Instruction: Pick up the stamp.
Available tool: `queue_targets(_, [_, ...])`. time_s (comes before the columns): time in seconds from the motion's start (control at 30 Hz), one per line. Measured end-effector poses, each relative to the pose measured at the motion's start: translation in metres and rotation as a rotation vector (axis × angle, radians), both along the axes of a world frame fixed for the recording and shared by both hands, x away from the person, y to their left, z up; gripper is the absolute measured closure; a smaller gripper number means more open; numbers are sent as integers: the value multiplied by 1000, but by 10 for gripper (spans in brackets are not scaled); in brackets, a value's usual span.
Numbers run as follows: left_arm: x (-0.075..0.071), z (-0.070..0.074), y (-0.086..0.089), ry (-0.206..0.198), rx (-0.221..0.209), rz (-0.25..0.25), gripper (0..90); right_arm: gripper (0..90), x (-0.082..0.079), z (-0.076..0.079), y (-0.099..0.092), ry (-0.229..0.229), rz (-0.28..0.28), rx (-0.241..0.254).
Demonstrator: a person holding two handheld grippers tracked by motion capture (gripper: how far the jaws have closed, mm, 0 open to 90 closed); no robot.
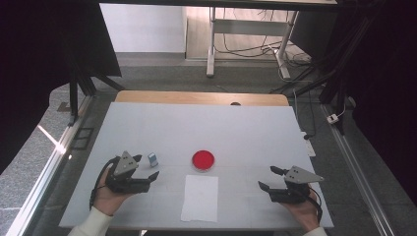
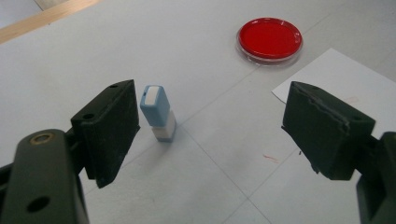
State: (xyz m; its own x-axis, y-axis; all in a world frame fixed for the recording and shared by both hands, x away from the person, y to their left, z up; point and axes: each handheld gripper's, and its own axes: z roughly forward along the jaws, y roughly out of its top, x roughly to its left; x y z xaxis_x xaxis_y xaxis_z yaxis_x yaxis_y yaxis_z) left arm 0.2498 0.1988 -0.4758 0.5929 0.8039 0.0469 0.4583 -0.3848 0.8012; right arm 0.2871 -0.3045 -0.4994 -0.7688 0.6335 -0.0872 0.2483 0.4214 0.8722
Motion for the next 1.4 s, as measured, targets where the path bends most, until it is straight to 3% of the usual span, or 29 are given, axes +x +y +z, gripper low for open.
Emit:
queue_targets(0.53, [29, 5, 8, 29, 15, 25, 191, 265, 1, -1, 0, 3, 4, -15])
queue_targets(1.1, [70, -2, 11, 83, 59, -1, 207, 266, 2, -3, 1, 4, 2, -37])
queue_targets(1.23, [74, -7, 12, 110, 84, -11, 211, 273, 1, -3, 1, -8, 5, -36])
queue_targets(1.4, [73, -12, 11, 117, 88, -17, 230, 273, 1, -3, 2, -6, 5, -39])
